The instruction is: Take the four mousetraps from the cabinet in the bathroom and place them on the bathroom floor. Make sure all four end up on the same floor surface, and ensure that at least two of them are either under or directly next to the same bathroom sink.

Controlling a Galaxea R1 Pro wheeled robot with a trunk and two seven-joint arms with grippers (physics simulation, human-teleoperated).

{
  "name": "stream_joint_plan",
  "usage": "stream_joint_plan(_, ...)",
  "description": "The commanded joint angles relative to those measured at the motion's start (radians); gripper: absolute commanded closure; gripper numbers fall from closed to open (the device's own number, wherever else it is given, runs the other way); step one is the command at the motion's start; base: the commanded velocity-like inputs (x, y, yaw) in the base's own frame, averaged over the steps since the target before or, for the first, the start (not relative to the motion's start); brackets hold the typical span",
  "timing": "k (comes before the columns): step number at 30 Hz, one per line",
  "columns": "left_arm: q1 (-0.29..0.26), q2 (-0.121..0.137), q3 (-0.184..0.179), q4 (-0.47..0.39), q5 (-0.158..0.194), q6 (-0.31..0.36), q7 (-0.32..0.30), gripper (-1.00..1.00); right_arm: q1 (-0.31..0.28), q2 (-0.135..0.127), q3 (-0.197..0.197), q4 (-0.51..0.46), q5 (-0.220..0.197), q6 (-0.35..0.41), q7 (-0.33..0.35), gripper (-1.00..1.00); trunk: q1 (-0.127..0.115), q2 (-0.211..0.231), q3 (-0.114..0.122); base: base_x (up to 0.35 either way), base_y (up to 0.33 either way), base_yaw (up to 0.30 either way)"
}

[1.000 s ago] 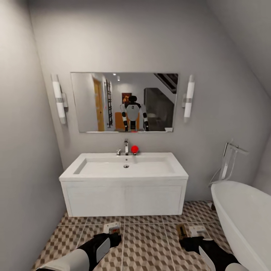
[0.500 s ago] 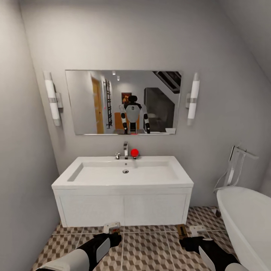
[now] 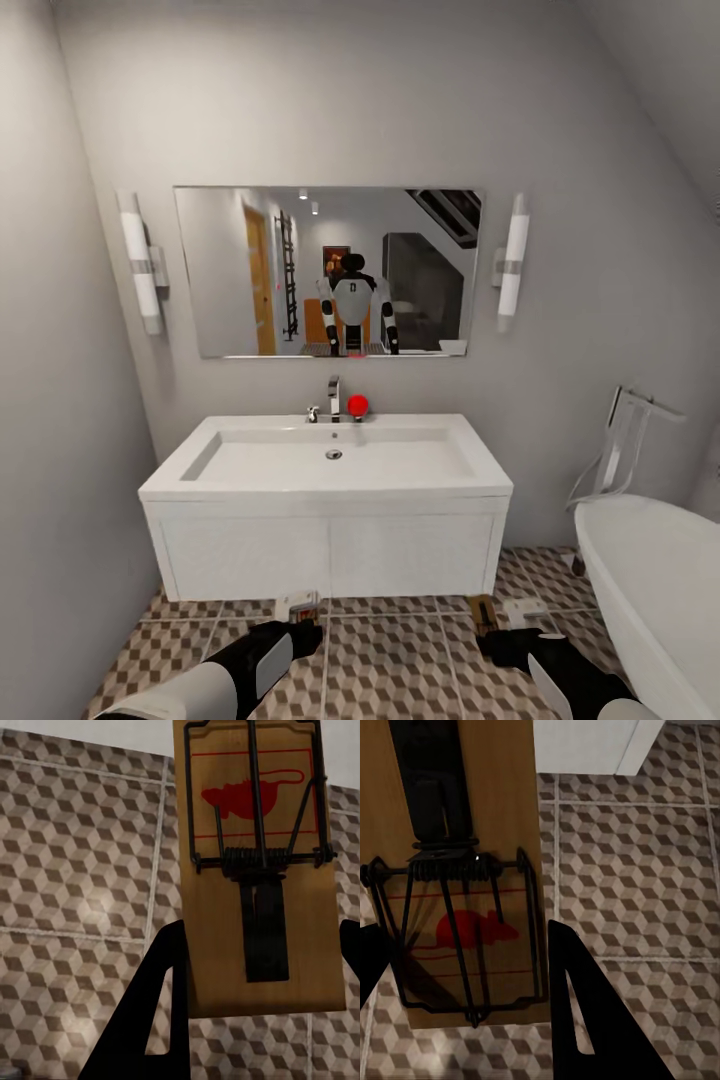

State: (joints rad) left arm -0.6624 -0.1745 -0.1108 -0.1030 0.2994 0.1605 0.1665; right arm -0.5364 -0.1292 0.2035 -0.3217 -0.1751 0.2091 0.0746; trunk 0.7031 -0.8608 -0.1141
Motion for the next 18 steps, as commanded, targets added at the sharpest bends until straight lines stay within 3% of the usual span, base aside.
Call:
stream_joint_plan(1, 0.0, 0.0, -0.009, -0.002, 0.009, 0.006, 0.007, 1.0, 0.0, -0.001, 0.007, -0.002, -0.014, 0.006, -0.001, 1.0, 0.0, -0.001, -0.002, -0.085, 0.0, 0.0)
stream_joint_plan(18, 0.0, 0.0, -0.009, -0.003, 0.007, 0.005, 0.007, 1.0, 0.0, -0.001, 0.007, -0.002, -0.014, 0.006, -0.001, 1.0, 0.0, -0.001, -0.002, -0.015, 0.0, 0.0)
